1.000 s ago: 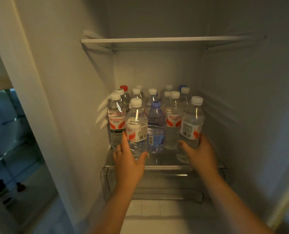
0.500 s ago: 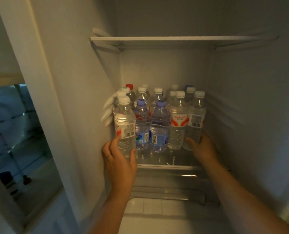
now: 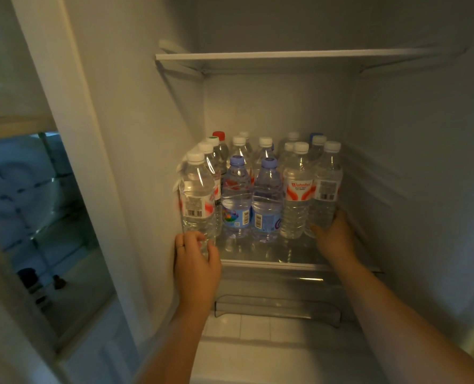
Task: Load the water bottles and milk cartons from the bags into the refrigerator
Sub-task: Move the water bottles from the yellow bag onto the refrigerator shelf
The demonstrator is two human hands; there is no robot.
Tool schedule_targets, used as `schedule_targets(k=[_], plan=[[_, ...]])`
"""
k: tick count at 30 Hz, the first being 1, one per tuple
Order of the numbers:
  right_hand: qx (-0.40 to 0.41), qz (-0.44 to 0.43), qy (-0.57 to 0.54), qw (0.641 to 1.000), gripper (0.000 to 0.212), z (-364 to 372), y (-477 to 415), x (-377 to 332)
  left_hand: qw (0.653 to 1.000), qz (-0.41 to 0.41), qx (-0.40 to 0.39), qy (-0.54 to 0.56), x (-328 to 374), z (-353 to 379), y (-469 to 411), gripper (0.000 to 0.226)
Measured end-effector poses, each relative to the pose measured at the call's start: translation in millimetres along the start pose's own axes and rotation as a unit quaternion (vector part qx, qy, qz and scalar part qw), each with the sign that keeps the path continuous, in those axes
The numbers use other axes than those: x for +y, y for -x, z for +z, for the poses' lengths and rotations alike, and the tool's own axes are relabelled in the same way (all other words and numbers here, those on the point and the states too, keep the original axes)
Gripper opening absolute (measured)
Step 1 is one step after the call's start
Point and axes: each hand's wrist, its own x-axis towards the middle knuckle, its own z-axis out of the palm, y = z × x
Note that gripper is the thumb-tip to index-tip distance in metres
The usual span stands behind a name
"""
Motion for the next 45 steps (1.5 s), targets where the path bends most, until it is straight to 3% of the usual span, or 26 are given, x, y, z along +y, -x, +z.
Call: schedule_targets(k=[5, 13, 18, 21, 24, 32, 37, 45], plan=[[-0.011, -0.011, 0.004, 1.000, 0.040, 0, -1, 1, 1.000, -0.004, -0.006, 0.003, -1, -1, -3, 0.028], [-0.050, -0.008, 0.030, 0.998, 0.027, 0, -5, 5, 0.998, -0.037, -0.037, 0.015, 0, -4, 0, 0.028], [0.059, -0.025, 0.187, 0.980, 0.076, 2, 31, 1, 0.996, 0.012, -0.088, 0.001, 0, -17, 15, 0.016], [0.049, -0.095, 0.276, 0.955, 0.084, 5, 67, -9, 0.985, 0.060, -0.140, -0.077, -1, -29, 33, 0.019], [0.003, -0.107, 0.329, 0.938, 0.082, 8, 99, -7, 0.967, 0.058, -0.203, -0.140, -6, -44, 56, 0.039], [-0.098, -0.118, 0.340, 0.928, 0.072, -8, 203, 8, 0.936, 0.102, -0.250, -0.226, -13, -114, 125, 0.066], [-0.138, -0.150, 0.310, 0.929, 0.062, -35, 292, 7, 0.918, 0.113, -0.280, -0.257, -14, -172, 179, 0.073], [-0.167, -0.165, 0.312, 0.921, 0.054, -90, 438, 15, 0.909, 0.081, -0.353, -0.208, -9, -270, 283, 0.073]])
